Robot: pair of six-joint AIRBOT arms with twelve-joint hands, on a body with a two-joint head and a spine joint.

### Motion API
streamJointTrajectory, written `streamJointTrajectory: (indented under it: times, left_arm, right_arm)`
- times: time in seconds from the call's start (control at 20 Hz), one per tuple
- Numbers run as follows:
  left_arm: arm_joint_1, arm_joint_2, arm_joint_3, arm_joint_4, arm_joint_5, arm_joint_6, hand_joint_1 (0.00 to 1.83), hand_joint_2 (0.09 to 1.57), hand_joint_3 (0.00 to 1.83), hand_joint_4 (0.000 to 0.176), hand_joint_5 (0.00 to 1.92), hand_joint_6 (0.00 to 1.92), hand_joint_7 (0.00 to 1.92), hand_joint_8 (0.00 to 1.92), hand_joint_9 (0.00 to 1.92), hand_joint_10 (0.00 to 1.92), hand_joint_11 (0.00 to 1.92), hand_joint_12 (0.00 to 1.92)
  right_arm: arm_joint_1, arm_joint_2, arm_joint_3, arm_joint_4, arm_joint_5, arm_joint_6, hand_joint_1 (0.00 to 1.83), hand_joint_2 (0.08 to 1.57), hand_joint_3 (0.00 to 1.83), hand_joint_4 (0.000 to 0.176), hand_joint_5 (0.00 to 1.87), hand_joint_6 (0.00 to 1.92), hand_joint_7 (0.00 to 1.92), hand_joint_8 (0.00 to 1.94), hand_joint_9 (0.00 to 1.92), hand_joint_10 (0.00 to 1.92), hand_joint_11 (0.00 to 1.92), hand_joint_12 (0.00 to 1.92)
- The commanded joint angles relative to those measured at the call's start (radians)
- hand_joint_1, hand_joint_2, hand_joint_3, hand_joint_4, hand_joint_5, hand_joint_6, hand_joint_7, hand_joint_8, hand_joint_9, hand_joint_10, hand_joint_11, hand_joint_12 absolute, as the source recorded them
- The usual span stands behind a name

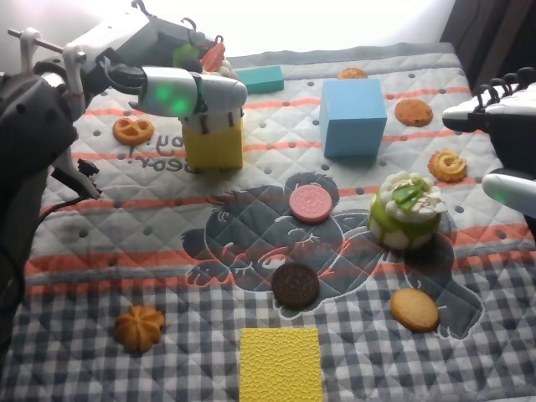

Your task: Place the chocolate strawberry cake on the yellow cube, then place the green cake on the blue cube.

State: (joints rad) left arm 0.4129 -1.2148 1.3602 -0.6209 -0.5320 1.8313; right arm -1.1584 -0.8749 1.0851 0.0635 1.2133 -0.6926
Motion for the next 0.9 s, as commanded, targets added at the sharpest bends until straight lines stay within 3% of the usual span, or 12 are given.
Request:
streamJointTrajectory:
  times: [0.0,0.1,0.15,0.2,0.3,0.35,0.4,0.45,0.5,0.55,0.75,0.85]
  left_arm:
    - [-0.004,0.010,-0.003,0.019,-0.089,-0.008,0.65,0.85,0.00,0.052,0.52,0.00,0.71,0.76,0.61,1.08,0.06,1.68]
    - [-0.001,0.019,-0.014,0.022,-0.098,-0.008,0.62,0.82,0.00,0.068,0.45,0.00,0.70,0.49,0.59,0.95,0.06,1.66]
    - [0.001,0.022,-0.019,0.026,-0.102,-0.008,0.64,0.79,0.00,0.086,0.40,0.00,0.66,0.32,0.56,0.85,0.06,1.66]
    - [0.002,0.026,-0.025,0.030,-0.105,-0.008,0.63,0.77,0.00,0.089,0.39,0.00,0.66,0.18,0.59,0.73,0.09,1.62]
    - [0.010,0.036,-0.041,0.038,-0.122,-0.008,0.63,0.76,0.00,0.103,0.35,0.00,0.67,0.05,0.62,0.56,0.11,1.56]
    - [0.014,0.044,-0.052,0.042,-0.133,-0.008,0.64,0.75,0.00,0.104,0.33,0.00,0.66,0.02,0.64,0.47,0.11,1.54]
    - [0.018,0.052,-0.062,0.045,-0.142,-0.008,0.62,0.74,0.00,0.100,0.26,0.00,0.53,0.00,0.61,0.18,0.08,1.35]
    - [0.020,0.060,-0.071,0.048,-0.151,-0.008,0.62,0.74,0.00,0.100,0.26,0.00,0.53,0.00,0.61,0.18,0.08,1.35]
    - [0.023,0.066,-0.080,0.053,-0.162,-0.008,0.60,0.74,0.00,0.122,0.20,0.00,0.43,0.00,0.57,0.06,0.02,1.32]
    - [0.024,0.070,-0.088,0.058,-0.169,-0.008,0.62,0.74,0.00,0.138,0.19,0.00,0.40,0.00,0.54,0.04,0.00,1.30]
    - [0.027,0.081,-0.109,0.082,-0.194,-0.008,0.62,0.76,0.00,0.169,0.15,0.00,0.39,0.00,0.50,0.01,0.00,1.37]
    - [0.029,0.092,-0.125,0.087,-0.215,-0.008,0.62,0.76,0.00,0.175,0.13,0.00,0.38,0.00,0.50,0.01,0.00,1.38]
  right_arm:
    - [0.013,-0.002,0.004,0.020,0.119,0.006,0.48,1.35,0.00,0.000,0.55,0.00,0.61,0.00,0.57,0.00,0.52,0.02]
    - [0.013,-0.004,0.005,0.020,0.119,0.006,0.48,1.35,0.00,0.000,0.56,0.00,0.61,0.00,0.57,0.00,0.52,0.02]
    - [0.013,-0.004,0.005,0.020,0.119,0.006,0.47,1.35,0.00,0.000,0.56,0.00,0.61,0.00,0.57,0.00,0.52,0.02]
    - [0.013,-0.004,0.006,0.020,0.119,0.006,0.45,1.35,0.00,0.000,0.56,0.00,0.61,0.00,0.57,0.00,0.52,0.01]
    - [0.013,-0.005,0.006,0.020,0.119,0.006,0.47,1.35,0.00,0.000,0.57,0.00,0.61,0.00,0.57,0.01,0.54,0.02]
    - [0.013,-0.005,0.007,0.020,0.119,0.006,0.46,1.36,0.00,0.000,0.56,0.00,0.60,0.00,0.58,0.00,0.54,0.02]
    - [0.013,-0.005,0.007,0.020,0.119,0.006,0.46,1.36,0.00,0.000,0.56,0.00,0.59,0.00,0.55,0.00,0.52,0.01]
    - [0.013,-0.005,0.008,0.020,0.119,0.006,0.46,1.36,0.00,0.000,0.56,0.00,0.59,0.00,0.55,0.00,0.52,0.01]
    - [0.013,-0.005,0.008,0.020,0.119,0.006,0.50,1.35,0.00,0.000,0.55,0.00,0.60,0.00,0.56,0.00,0.52,0.01]
    - [0.013,-0.005,0.008,0.020,0.119,0.006,0.49,1.35,0.00,0.000,0.54,0.00,0.59,0.00,0.55,0.00,0.52,0.01]
    - [0.013,-0.007,0.008,0.020,0.119,0.006,0.54,1.36,0.00,0.000,0.55,0.00,0.60,0.00,0.55,0.00,0.52,0.00]
    - [0.014,-0.007,0.009,0.021,0.119,0.006,0.56,1.35,0.00,0.000,0.55,0.00,0.61,0.00,0.56,0.00,0.53,0.01]
